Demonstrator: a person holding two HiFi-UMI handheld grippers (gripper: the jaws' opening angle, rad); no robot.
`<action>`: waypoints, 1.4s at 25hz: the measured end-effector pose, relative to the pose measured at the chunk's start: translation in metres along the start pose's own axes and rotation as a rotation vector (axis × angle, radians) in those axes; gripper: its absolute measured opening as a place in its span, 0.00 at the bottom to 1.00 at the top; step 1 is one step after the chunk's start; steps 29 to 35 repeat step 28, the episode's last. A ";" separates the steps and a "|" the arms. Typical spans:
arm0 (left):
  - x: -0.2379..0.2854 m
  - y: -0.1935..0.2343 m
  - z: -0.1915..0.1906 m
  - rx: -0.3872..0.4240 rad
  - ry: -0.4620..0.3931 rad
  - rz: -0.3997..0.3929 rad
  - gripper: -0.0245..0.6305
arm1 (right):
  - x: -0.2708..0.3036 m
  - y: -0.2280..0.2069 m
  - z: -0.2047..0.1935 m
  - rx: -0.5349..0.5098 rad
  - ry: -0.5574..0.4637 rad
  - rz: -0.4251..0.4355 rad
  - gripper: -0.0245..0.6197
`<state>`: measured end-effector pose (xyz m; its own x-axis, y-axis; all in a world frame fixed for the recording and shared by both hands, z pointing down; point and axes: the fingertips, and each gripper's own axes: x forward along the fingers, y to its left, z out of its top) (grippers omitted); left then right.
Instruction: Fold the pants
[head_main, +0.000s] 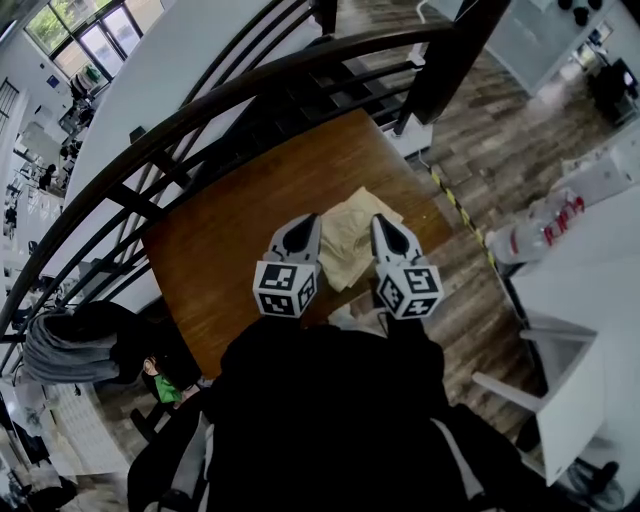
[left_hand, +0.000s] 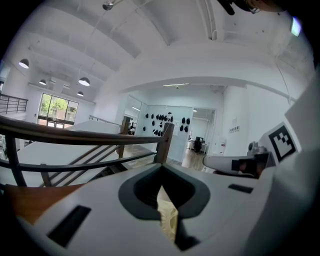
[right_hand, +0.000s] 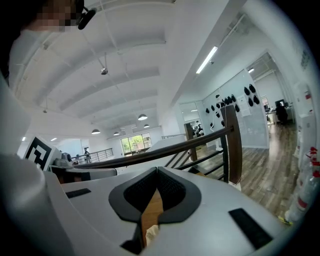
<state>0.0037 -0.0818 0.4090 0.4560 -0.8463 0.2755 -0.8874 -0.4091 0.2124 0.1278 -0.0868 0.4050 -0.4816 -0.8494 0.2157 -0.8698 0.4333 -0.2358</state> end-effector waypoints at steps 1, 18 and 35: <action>-0.002 0.001 0.001 -0.003 -0.006 0.005 0.04 | -0.001 0.000 0.002 -0.001 -0.005 -0.001 0.05; -0.009 -0.005 0.004 0.011 -0.026 0.011 0.04 | -0.003 0.001 0.007 0.015 -0.028 0.013 0.05; -0.008 -0.007 0.005 0.024 -0.030 0.013 0.04 | -0.003 0.000 0.006 0.020 -0.030 0.011 0.05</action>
